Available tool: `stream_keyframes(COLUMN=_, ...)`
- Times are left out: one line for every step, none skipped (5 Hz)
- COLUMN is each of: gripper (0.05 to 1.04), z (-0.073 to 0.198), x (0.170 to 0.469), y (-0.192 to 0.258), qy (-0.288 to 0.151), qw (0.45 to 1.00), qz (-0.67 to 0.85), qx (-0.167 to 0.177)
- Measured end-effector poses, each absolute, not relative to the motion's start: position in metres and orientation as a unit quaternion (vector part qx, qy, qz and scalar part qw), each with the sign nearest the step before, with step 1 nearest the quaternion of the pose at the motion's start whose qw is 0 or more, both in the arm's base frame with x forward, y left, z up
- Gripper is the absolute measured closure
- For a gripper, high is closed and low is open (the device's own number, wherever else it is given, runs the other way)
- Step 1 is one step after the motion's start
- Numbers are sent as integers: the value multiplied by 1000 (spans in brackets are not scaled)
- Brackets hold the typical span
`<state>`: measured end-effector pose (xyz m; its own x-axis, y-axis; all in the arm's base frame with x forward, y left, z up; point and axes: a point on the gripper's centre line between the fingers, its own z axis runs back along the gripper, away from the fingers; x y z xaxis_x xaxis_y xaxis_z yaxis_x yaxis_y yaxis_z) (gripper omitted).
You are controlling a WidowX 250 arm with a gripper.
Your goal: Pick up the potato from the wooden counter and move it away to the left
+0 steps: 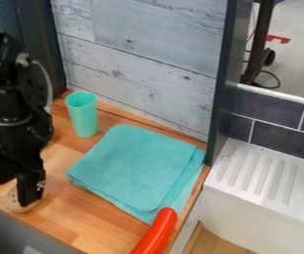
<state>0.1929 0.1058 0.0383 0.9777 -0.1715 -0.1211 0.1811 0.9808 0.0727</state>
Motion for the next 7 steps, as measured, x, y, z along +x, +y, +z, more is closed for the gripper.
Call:
stream_keyframes(gripper=76, z=19, x=192, y=104, qy=85, qw=992, qz=-90, qx=39)
stream_keyframes(gripper=130, z=14, x=194, y=108, qy=90, qw=991, qz=-86, qx=47)
stream_keyframes(gripper=326, z=11, x=195, y=109, qy=95, qw=991, qz=-79, qx=47)
stream_keyframes(gripper=445, z=11, x=195, y=109, qy=94, qw=991, qz=-85, qx=46)
stream_keyframes(gripper=466, z=28, x=196, y=108, qy=72, qw=993, qz=-85, qx=49)
stream_keyframes(gripper=470, z=60, x=183, y=123, qy=49, qw=995, qz=-55, qx=72)
stream_keyframes(gripper=470, z=77, x=172, y=141, qy=40, qw=995, qz=-31, qx=82)
